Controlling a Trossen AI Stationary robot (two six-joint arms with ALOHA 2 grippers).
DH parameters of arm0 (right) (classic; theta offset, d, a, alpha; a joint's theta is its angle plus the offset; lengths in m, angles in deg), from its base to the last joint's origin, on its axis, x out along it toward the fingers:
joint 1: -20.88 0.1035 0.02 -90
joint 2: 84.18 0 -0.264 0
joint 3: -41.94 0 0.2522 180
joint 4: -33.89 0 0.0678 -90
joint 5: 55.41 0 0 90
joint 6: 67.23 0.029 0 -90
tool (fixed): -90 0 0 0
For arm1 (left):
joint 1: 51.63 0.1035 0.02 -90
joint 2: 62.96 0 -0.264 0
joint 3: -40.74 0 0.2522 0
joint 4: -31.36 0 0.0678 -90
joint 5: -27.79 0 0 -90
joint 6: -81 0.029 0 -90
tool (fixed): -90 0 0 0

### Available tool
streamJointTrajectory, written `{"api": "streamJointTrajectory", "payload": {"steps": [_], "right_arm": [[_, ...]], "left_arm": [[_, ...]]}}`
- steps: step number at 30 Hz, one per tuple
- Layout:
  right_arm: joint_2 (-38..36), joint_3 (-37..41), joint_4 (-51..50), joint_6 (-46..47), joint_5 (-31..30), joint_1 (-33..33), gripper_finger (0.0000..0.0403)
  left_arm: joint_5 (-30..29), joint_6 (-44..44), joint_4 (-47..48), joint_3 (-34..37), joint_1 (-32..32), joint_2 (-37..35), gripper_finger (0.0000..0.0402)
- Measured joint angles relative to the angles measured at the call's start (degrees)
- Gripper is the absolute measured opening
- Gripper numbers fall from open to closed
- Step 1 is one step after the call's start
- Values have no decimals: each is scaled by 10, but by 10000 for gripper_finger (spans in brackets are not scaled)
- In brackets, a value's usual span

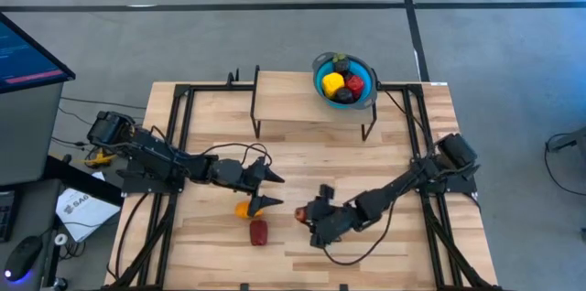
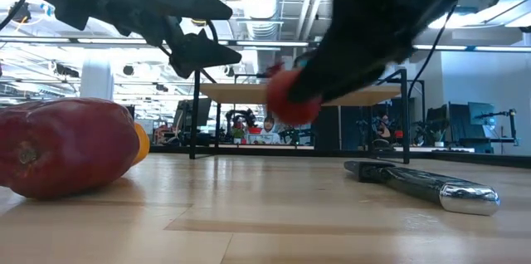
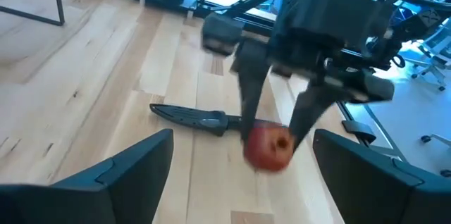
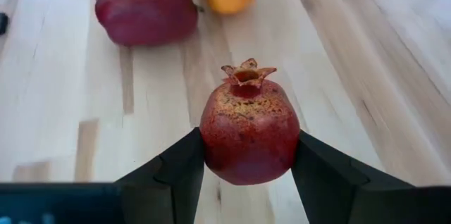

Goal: Pick & Place Fruit
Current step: Put the red pomegranate into the blue strainer bowl on the shelf

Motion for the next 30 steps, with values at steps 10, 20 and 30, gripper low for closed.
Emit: {"api": "streamJointTrajectory", "payload": {"steps": [10, 20, 30], "right_arm": [[-166, 0, -240, 106, -177, 12, 185], [-282, -1, -130, -89, -182, -223, 185], [-264, -1, 6, -127, -76, -475, 196]], "left_arm": [[1, 14, -2, 0, -22, 0, 331], [1, 15, -4, 0, -31, 0, 331], [0, 6, -8, 0, -31, 0, 331]]}}
